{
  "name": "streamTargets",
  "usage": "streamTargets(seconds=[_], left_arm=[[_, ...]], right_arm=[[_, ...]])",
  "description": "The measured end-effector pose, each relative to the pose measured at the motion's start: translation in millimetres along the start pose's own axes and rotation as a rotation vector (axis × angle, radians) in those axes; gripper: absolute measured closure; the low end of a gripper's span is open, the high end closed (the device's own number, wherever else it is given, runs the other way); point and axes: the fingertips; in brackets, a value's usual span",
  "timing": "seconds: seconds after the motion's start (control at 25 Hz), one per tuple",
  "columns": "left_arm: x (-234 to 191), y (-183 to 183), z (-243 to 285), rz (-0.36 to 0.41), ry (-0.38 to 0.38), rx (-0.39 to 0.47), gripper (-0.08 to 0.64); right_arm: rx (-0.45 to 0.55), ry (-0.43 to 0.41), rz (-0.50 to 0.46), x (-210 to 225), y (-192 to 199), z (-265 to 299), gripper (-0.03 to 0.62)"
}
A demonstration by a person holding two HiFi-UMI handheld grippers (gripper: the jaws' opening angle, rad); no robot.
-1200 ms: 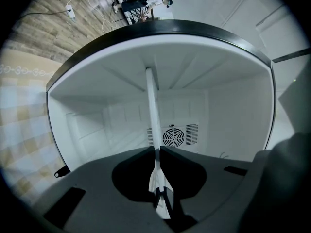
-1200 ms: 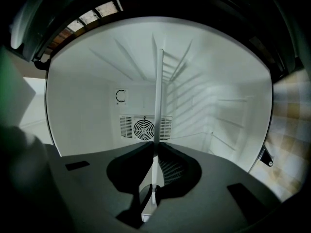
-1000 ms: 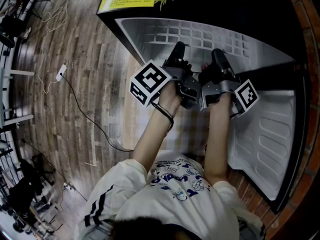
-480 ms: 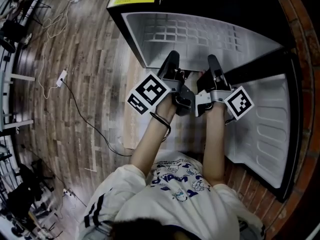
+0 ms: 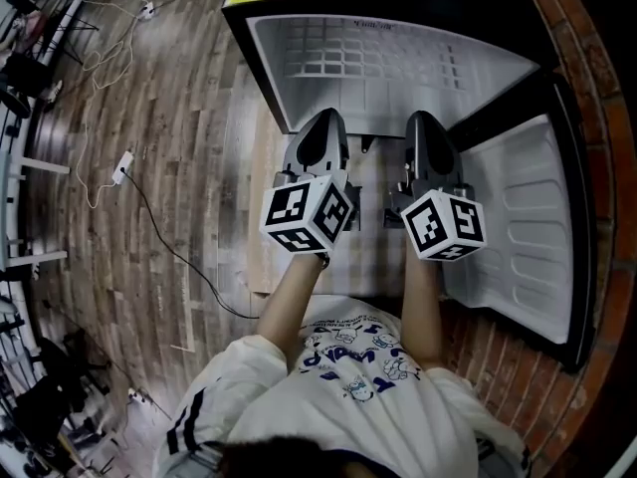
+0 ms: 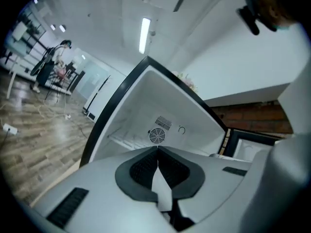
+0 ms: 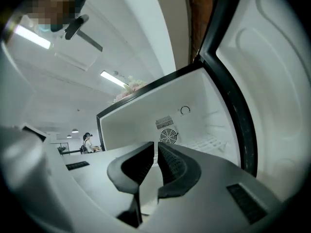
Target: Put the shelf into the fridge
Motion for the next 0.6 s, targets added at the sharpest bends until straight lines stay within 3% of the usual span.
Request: streamTargets(seconds=[0.12,0.2,0.4,0.6], left_arm=[[11.3,-15.0,-5.6,0.194,-0.022,0.030,0.543],[17.9,-23.2,-9.4,0.267,-0.023,0.041,0.543],[23.1,-16.2,-22.3,0.353,-0.033,0.053,0.543],[22.0,-16.0,-32.8,0.371,-0.040,0.052,0.543]], right_arm=[[0.013,0.036,-0.092,-5.2,-8.1,-3.3,0.545],[0.012,0.042,-0.133,-11.5,-11.5,-4.3,0.545],[0.014,0.044,-0.148,-16.7,0.5,-14.4,0.548],[0.011,0.036,-0.153,-25.5,4.9,-21.1,0.551]])
Point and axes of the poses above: the fingertips, and each gripper's own axes: z forward along the fingers, x to its right, y out of its underside, and after that the axes turned 5 degrees about -x, right-handed
